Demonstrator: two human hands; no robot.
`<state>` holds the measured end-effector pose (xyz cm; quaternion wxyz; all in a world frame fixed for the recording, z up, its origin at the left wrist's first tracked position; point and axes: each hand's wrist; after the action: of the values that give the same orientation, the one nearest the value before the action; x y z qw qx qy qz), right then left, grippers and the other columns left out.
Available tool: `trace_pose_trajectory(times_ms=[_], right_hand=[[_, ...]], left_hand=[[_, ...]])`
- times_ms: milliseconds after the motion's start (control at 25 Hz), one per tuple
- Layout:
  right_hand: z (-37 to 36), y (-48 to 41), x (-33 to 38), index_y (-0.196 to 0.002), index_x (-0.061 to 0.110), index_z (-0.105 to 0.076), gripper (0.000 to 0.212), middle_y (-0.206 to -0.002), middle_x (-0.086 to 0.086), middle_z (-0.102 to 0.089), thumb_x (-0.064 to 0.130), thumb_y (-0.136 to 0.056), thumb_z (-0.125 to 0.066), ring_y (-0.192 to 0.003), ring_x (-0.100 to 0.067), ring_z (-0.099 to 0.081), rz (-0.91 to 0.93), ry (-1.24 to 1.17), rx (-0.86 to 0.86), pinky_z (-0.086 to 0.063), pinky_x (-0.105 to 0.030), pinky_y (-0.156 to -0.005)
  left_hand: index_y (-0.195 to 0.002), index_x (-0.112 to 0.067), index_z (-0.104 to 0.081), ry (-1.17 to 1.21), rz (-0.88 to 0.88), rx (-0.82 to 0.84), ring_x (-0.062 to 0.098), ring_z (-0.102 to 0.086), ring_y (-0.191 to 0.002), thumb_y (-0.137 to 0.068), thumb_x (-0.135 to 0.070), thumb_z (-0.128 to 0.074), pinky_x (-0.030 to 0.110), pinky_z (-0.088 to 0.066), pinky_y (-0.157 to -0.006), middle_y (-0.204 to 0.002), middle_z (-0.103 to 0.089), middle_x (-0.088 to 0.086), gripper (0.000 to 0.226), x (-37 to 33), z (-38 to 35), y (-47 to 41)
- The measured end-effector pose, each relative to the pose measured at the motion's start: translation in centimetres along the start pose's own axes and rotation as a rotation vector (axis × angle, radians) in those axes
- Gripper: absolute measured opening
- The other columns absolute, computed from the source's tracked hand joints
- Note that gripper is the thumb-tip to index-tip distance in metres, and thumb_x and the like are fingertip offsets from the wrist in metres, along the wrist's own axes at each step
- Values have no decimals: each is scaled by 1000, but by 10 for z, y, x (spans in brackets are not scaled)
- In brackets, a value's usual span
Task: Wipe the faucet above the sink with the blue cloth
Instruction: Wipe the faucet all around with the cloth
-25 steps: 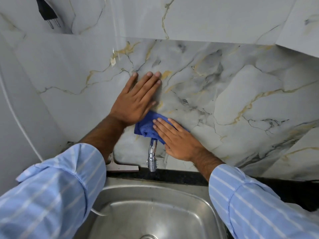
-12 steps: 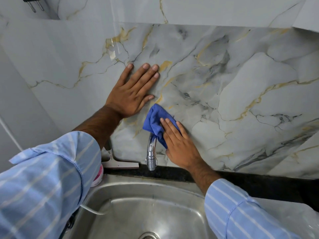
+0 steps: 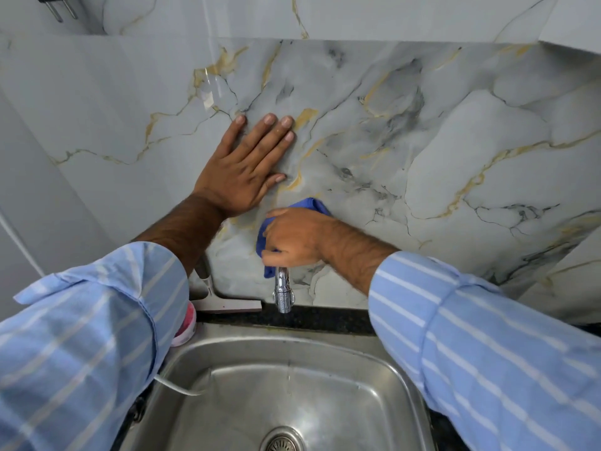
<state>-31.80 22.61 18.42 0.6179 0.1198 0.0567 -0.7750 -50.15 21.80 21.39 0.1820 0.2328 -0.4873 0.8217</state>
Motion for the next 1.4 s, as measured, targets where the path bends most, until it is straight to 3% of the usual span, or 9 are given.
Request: trace_pose_trajectory(times_ms=[80,200,360,600,760,840,960,1160,1400], right_hand=[[-11,3,-1,-73,21,-72,68,-78,3,-72,57,-98,-21,-90,-17,-64,0,-26,-135,-30,-35,-116],[-41,35,5,-119,22,-69,49,-124,6,-69,54,-102,-37,-133,-14,-53,-101,-177,-395,-22,-37,-122],[-66,40,52,-142,11,-57,50,-151,3,-52,39,-104,-39,-151,-13,-31,-404,-714,-696,-22,-40,-125],[-53,52,104,-146,22,-53,55,-145,17,-56,52,-104,-35,-138,6,-46,-678,-1723,-887,-39,-21,-114],[-30,41,96,-101,20,-81,38,-96,12,-80,44,-102,-50,-93,-4,-73,-1071,-1687,-1012,-56,-23,-85],[-25,27,79,-79,17,-78,28,-74,7,-75,38,-93,-66,-70,-10,-67,-1285,-1540,-990,-54,-28,-69],[-28,10,68,-89,6,-73,30,-80,-5,-74,34,-82,-80,-69,-14,-63,-1367,-1437,-876,-51,-27,-59],[-24,17,74,-90,4,-71,35,-76,-3,-68,40,-92,-68,-55,-9,-54,-1311,-1392,-607,-34,-17,-43],[-18,14,74,-95,10,-68,36,-82,-5,-65,45,-95,-56,-81,-24,-64,-1254,-1744,-359,-51,-35,-75]], left_hand=[[-166,-9,-23,-4,-5,-12,30,-26,-159,-112,-45,-47,57,-25,-126,-172,-24,10,69,1,-1,-1],[-166,-9,-23,-4,5,-9,29,-26,-159,-113,-45,-45,57,-26,-126,-172,-24,10,68,0,-3,0],[-166,-9,-21,14,11,21,30,-25,-159,-114,-44,-40,58,-26,-126,-173,-21,9,66,-2,-3,0],[-167,-9,-19,12,17,44,30,-24,-160,-114,-44,-41,58,-23,-126,-173,-17,9,67,-3,-1,-1],[-167,-8,-19,7,25,57,31,-23,-160,-114,-45,-40,58,-22,-127,-173,-20,11,68,-5,-2,0],[-167,-7,-19,11,26,60,31,-23,-160,-114,-44,-40,59,-22,-126,-173,-21,12,68,-4,-1,-1],[-167,-7,-18,11,23,64,32,-23,-160,-113,-44,-41,60,-23,-126,-173,-21,13,68,-5,0,-1],[-167,-7,-18,14,22,53,32,-23,-160,-113,-44,-41,60,-21,-126,-173,-20,13,69,-5,-1,-1],[-166,-7,-20,0,24,43,32,-24,-160,-113,-44,-42,60,-21,-126,-173,-23,12,69,-5,-3,-1]])
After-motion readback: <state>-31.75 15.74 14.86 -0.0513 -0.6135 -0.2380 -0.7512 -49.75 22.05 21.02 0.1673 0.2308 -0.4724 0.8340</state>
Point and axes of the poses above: each hand's wrist, its own y-axis away from the middle knuckle, its own z-axis out of the back of the hand, x = y × z
